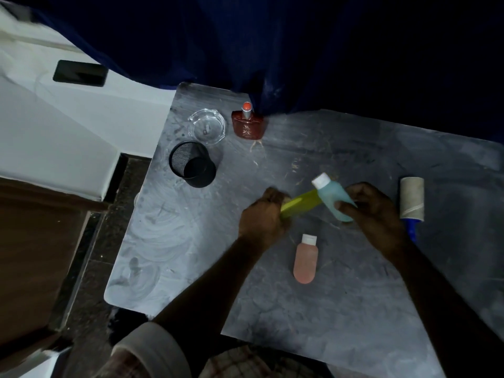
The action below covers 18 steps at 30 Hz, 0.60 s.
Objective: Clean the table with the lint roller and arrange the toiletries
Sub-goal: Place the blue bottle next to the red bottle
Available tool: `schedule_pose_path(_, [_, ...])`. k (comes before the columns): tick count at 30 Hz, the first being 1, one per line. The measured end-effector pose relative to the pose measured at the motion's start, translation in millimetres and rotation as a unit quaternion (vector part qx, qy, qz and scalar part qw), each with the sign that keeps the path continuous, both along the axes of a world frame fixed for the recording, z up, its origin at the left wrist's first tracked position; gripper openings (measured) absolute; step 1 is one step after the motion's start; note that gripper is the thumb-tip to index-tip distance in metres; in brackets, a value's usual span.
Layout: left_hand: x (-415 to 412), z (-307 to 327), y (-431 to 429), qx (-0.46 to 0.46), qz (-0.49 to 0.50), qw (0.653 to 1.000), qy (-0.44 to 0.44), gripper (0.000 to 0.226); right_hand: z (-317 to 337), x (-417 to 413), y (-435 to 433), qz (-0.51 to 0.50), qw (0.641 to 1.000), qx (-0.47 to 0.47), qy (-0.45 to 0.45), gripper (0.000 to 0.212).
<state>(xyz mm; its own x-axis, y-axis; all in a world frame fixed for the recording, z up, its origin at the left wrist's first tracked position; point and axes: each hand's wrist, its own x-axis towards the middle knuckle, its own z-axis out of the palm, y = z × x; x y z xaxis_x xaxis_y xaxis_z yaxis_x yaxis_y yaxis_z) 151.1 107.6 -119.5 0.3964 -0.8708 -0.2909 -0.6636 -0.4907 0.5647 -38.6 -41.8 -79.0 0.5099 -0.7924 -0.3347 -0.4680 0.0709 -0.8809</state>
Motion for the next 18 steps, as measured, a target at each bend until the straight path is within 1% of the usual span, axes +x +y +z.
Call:
schedule_pose_path(2, [1.4, -1.8, 2.0, 0.002, -0.032, 0.999, 0.009, 0.051, 3.8, 13.8, 1.8, -0.024, 0.999, 0.026, -0.036, 0.018])
schedule_pose_path(4, [3.7, -4.1, 3.5, 0.003, -0.071, 0.997, 0.015, 0.053, 6.2, 31.0, 4.6, -0.031, 0.997, 0.027, -0.059, 0.02])
schedule_pose_path(7, [6.3, -8.9, 5.8, -0.035, -0.084, 0.995, 0.044, 0.05, 8.7, 60.9, 7.3, -0.036, 0.995, 0.015, -0.09, 0.016])
schedule_pose_path(8, [7.6, -11.4, 6.5, -0.058, -0.061, 0.995, 0.061, 0.047, 9.1, 71.0, 8.0, -0.038, 0.995, 0.014, -0.095, 0.016])
schedule_pose_path(9, [9.3, -13.5, 8.0, -0.088, -0.01, 0.992, 0.087, 0.042, 9.3, 80.7, 8.4, -0.038, 0.994, 0.008, -0.099, 0.016])
schedule_pose_path(10, [11.2, -14.4, 9.1, -0.123, 0.067, 0.982, 0.124, 0.035, 9.3, 89.5, 8.6, -0.035, 0.994, 0.002, -0.102, 0.015])
schedule_pose_path(11, [13.0, -14.0, 10.7, -0.163, 0.155, 0.96, 0.164, 0.03, 8.8, 97.9, 8.8, -0.027, 0.994, -0.004, -0.106, 0.014])
schedule_pose_path(12, [15.5, -12.3, 11.5, -0.201, 0.236, 0.93, 0.198, 0.027, 8.5, 105.5, 8.8, -0.014, 0.994, -0.012, -0.107, 0.014])
schedule_pose_path(14, [23.2, -4.8, 10.0, -0.268, 0.35, 0.866, 0.236, 0.028, 7.3, 118.6, 6.5, 0.024, 0.994, -0.035, -0.101, 0.019])
schedule_pose_path(15, [28.2, -0.2, 7.7, -0.292, 0.385, 0.838, 0.252, 0.032, 6.6, 124.3, 4.4, 0.048, 0.993, -0.045, -0.098, 0.021])
schedule_pose_path(16, [33.6, 4.5, 5.0, -0.309, 0.405, 0.819, 0.264, 0.036, 6.2, 129.6, 1.8, 0.073, 0.991, -0.056, -0.095, 0.023])
schedule_pose_path(17, [39.0, 7.8, 1.8, -0.32, 0.409, 0.812, 0.266, 0.04, 5.7, 134.4, -1.0, 0.099, 0.989, -0.072, -0.087, 0.025])
schedule_pose_path(18, [44.3, 9.2, -1.3, -0.329, 0.398, 0.817, 0.255, 0.041, 4.9, 139.2, -3.7, 0.118, 0.986, -0.088, -0.077, 0.026])
